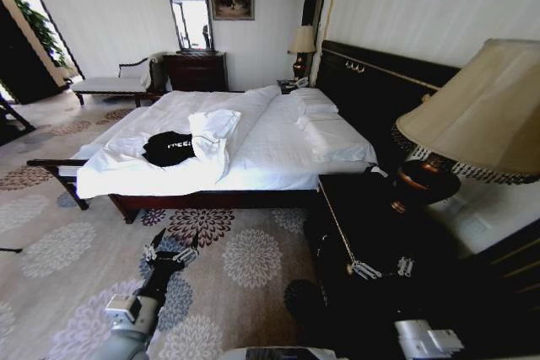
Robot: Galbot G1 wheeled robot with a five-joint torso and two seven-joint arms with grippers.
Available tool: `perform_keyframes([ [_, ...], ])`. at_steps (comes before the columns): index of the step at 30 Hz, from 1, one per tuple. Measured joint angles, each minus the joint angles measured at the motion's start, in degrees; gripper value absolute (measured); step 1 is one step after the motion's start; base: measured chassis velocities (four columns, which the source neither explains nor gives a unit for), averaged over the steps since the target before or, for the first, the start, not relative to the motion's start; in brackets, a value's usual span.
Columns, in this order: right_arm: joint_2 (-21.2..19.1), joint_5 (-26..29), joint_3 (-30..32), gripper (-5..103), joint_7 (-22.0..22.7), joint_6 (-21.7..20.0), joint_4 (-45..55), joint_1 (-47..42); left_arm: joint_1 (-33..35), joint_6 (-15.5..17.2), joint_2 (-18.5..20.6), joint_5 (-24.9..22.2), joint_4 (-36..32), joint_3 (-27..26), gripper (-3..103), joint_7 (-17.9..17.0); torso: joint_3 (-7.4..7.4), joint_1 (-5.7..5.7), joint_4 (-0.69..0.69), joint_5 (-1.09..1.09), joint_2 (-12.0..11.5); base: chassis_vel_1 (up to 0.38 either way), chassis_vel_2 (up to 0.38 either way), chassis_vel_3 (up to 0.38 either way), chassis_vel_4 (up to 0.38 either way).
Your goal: Fold the clothes on the bed.
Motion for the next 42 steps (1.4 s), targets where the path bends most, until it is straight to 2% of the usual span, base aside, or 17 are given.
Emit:
perform_keyframes([
  [42,-0.3,-0.9,0.0,100,0.3,-0.4,-0.3,0.2,-0.1,0.4,0.1,-0.8,0.0,-0.2,98,-0.1,0.00,0.00,0.00,-0.01,0.0,-0.218,0.221,0.224,-0.213],
])
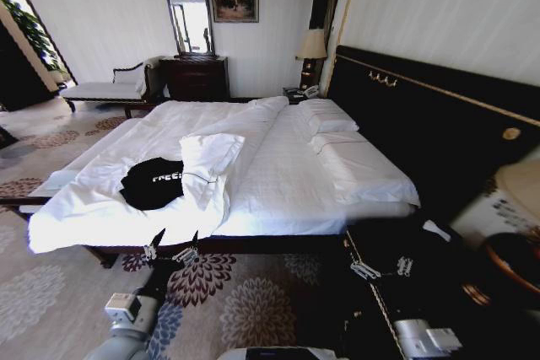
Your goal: Fold the clothes on the bed.
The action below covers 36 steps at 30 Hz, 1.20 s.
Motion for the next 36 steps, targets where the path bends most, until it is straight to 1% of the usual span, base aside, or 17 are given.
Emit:
perform_keyframes([
  [10,0.3,-0.8,-0.2,100,0.2,-0.1,-0.3,0.1,-0.2,0.0,0.0,-0.2,0.2,-0.3,98,0.0,0.01,0.03,0.00,0.00,0.0,-0.187,0.175,0.179,-0.178],
  [36,0.8,-1.7,-0.5,100,0.3,-0.1,-0.5,0.2,0.0,-0.2,-0.5,-1.0,0.3,-1.1,98,0.0,0.00,0.00,0.00,0.00,0.0,-0.054,0.138,0.053,-0.138],
])
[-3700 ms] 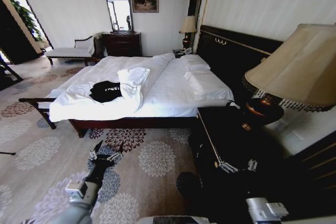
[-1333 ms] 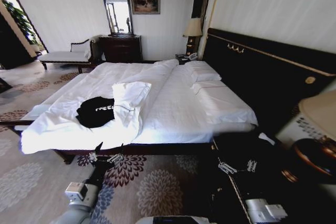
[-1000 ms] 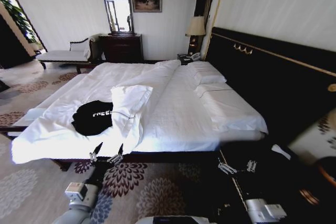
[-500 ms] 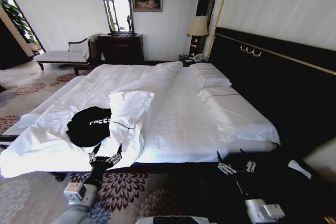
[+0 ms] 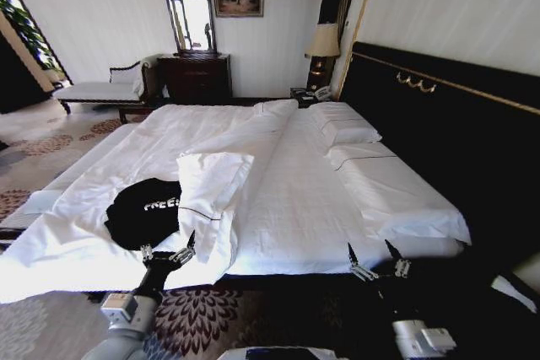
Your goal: Fold the clothes on the bed.
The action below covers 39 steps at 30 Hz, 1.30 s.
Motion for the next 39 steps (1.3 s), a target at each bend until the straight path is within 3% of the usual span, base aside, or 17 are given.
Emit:
perform_keyframes([
  [39,0.4,-0.7,-0.6,100,0.3,-0.1,0.1,0.0,0.3,-0.1,-0.5,-0.8,0.0,-0.8,100,-0.5,0.00,0.00,0.00,0.00,0.0,0.024,0.172,-0.022,-0.167],
])
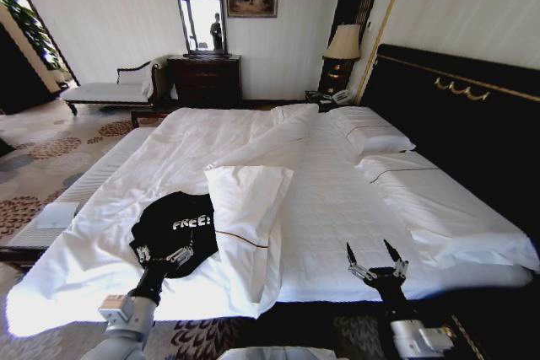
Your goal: Fold the clothes on the bed.
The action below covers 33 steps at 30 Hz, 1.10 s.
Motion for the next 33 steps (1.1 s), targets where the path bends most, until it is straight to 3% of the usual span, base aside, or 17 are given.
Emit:
perform_keyframes([
  [26,-0.1,0.2,-0.6,100,0.2,-0.3,-0.2,0.0,0.0,-0.1,-0.1,-0.2,0.1,-0.4,99,0.1,0.00,0.01,0.00,0.00,0.0,0.063,0.181,-0.064,-0.186],
  [33,-4.6,4.8,0.1,100,0.5,-1.9,0.0,0.8,0.2,-0.1,-0.6,0.2,0.1,0.2,99,0.1,0.00,0.02,0.00,-0.02,0.0,0.094,0.158,-0.091,-0.143],
])
